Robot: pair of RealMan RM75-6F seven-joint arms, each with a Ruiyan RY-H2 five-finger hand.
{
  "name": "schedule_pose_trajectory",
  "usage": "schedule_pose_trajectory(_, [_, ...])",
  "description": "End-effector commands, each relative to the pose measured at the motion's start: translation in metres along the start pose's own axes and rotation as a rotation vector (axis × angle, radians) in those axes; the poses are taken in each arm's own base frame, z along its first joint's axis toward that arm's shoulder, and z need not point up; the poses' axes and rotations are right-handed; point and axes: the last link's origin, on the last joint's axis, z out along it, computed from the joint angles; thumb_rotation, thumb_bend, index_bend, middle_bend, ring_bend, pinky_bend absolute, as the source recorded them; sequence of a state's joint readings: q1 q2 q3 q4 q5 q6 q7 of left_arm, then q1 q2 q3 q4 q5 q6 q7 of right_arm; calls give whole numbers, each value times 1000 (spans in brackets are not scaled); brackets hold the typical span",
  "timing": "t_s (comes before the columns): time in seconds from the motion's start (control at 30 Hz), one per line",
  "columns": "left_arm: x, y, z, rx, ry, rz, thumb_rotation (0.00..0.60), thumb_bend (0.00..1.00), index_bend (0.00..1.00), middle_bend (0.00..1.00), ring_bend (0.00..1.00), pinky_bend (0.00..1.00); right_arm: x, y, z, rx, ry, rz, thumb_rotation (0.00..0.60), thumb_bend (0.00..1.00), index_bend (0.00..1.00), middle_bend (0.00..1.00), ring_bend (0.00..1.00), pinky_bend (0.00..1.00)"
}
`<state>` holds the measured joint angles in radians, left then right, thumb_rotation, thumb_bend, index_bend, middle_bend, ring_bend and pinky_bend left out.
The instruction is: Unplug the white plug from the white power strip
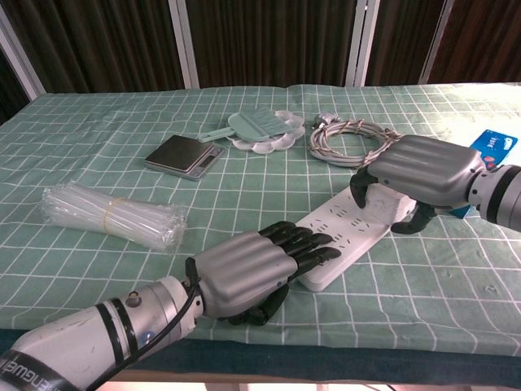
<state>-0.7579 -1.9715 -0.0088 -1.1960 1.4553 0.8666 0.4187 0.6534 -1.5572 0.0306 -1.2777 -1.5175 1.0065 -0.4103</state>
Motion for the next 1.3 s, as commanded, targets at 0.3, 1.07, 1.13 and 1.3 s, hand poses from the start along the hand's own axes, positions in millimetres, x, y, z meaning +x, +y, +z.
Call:
schedule_pose_trajectory(0.3, [-1,0,0,1,-3,4,600,830,0,0,0,58,6,1,-5,-1,54,43,600,497,877,693,591,558])
schedule_pose_trajectory(1.07, [10,-20,-6,43,47,2,600,830,0,0,0,59,25,42,-74,-45,109,-10,600,497,879,702,602,569])
schedule_pose_trajectory(1.13, [12,-24,-8,51,56,1,600,829,0,0,0,59,19,50,-88,-73,53,-60,600,497,867,702,596,569])
schedule_pose_trajectory(1.3, [19,-33,-11,72,81,-7,600,829,0,0,0,59,-2,61,-108,-104,-83,-151,600,497,847,702,589,570])
